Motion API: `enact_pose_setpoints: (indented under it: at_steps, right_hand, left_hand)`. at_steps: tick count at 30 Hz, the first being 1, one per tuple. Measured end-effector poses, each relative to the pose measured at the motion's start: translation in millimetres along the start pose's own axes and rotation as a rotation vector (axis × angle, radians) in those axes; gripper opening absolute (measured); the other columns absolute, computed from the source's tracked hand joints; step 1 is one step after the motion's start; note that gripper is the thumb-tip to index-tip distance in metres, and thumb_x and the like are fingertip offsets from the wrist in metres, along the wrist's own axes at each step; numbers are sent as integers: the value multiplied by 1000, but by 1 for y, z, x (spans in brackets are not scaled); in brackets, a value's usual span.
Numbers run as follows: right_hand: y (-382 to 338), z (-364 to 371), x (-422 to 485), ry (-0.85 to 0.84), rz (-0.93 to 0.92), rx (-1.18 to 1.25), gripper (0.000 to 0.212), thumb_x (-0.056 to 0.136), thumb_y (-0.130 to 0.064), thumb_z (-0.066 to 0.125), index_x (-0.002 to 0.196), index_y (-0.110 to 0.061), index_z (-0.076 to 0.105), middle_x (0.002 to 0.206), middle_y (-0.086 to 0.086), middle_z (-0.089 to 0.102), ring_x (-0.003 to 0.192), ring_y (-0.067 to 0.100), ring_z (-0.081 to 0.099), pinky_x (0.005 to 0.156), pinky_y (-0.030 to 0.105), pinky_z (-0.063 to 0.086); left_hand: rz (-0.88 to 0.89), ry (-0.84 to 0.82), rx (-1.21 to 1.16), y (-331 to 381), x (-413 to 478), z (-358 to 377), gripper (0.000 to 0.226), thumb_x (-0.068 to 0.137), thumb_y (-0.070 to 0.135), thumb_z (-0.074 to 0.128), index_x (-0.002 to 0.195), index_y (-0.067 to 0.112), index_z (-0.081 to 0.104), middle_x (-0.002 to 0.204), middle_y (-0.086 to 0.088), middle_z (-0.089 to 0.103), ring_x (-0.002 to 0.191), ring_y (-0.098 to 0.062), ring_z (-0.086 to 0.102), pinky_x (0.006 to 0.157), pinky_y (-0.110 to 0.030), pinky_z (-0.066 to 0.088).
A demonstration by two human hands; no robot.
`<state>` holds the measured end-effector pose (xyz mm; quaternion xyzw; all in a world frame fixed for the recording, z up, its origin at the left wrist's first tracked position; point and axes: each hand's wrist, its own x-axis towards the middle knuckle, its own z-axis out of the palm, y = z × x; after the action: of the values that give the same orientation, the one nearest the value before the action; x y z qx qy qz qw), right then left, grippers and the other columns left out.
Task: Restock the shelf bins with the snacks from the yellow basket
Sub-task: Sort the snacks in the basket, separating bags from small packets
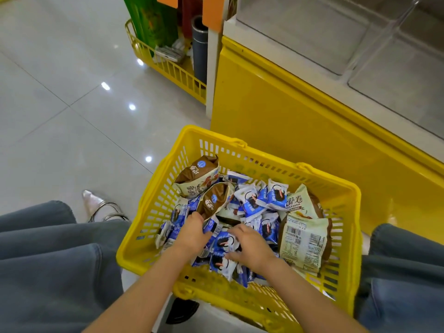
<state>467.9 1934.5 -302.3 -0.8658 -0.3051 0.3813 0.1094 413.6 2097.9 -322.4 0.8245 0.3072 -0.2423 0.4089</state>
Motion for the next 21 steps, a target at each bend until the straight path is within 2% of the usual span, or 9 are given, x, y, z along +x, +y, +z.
enact_pose_setpoints:
  at_steps: [3, 7, 9, 12, 15, 17, 19, 21]
  right_hand:
    - [0, -7, 0, 14, -16, 20, 59, 87, -40, 60, 138, -18, 42, 128, 0, 46, 120, 17, 44, 97, 30, 40]
    - [0, -11, -9, 107, 9, 190, 46, 89, -41, 56, 130, -20, 50, 124, -2, 53, 111, 13, 49, 91, 22, 42]
    - [5, -19, -18, 132, 23, 287, 45, 88, -41, 58, 128, -22, 51, 119, -7, 56, 101, 4, 51, 82, 10, 40]
    - [13, -47, -25, 248, 59, 388, 44, 86, -44, 61, 124, -25, 53, 100, -19, 54, 86, -5, 50, 66, 5, 36]
    - [23, -81, -24, 503, 85, 454, 56, 83, -48, 59, 131, -25, 41, 102, -23, 52, 94, 0, 54, 72, 7, 39]
    - [35, -99, -21, 688, 112, 334, 59, 85, -45, 60, 134, -20, 38, 114, -15, 51, 107, 6, 49, 87, 19, 43]
    - [51, -106, -18, 672, 166, 87, 51, 90, -36, 58, 133, -15, 41, 126, -1, 51, 117, 16, 45, 98, 31, 39]
    - [65, -103, -18, 499, 237, -120, 44, 93, -33, 53, 133, -17, 42, 128, 4, 50, 119, 20, 42, 101, 33, 35]
  left_hand:
    - [-15, -53, 51, -4, 0, 4, 36, 84, 25, 68, 101, 14, 38, 99, -5, 55, 84, -16, 50, 71, -26, 43]
    - [-23, -57, 63, -4, 0, 6, 42, 80, 33, 70, 99, 16, 37, 92, 0, 52, 84, -17, 53, 73, -30, 47]
    - [-22, 1, 200, 0, -2, 5, 38, 81, 39, 68, 96, 18, 41, 87, 1, 54, 81, -17, 56, 65, -30, 45]
    - [4, 54, 302, 9, -6, -1, 22, 85, 33, 63, 93, 19, 48, 85, 2, 55, 81, -18, 57, 64, -33, 44]
    - [32, 81, 106, 16, -7, -10, 20, 84, 23, 63, 101, 16, 55, 90, 0, 57, 82, -18, 57, 68, -32, 47]
    - [104, 150, -66, 26, -10, -20, 25, 85, 20, 64, 107, 11, 57, 89, 2, 55, 81, -14, 54, 68, -26, 43]
    - [208, 224, -179, 44, -12, -31, 24, 87, 20, 63, 108, 10, 58, 88, 6, 53, 78, -8, 50, 67, -17, 39]
    - [294, 259, -277, 67, -11, -39, 22, 89, 20, 60, 109, 11, 57, 88, 10, 54, 79, -5, 52, 68, -12, 38]
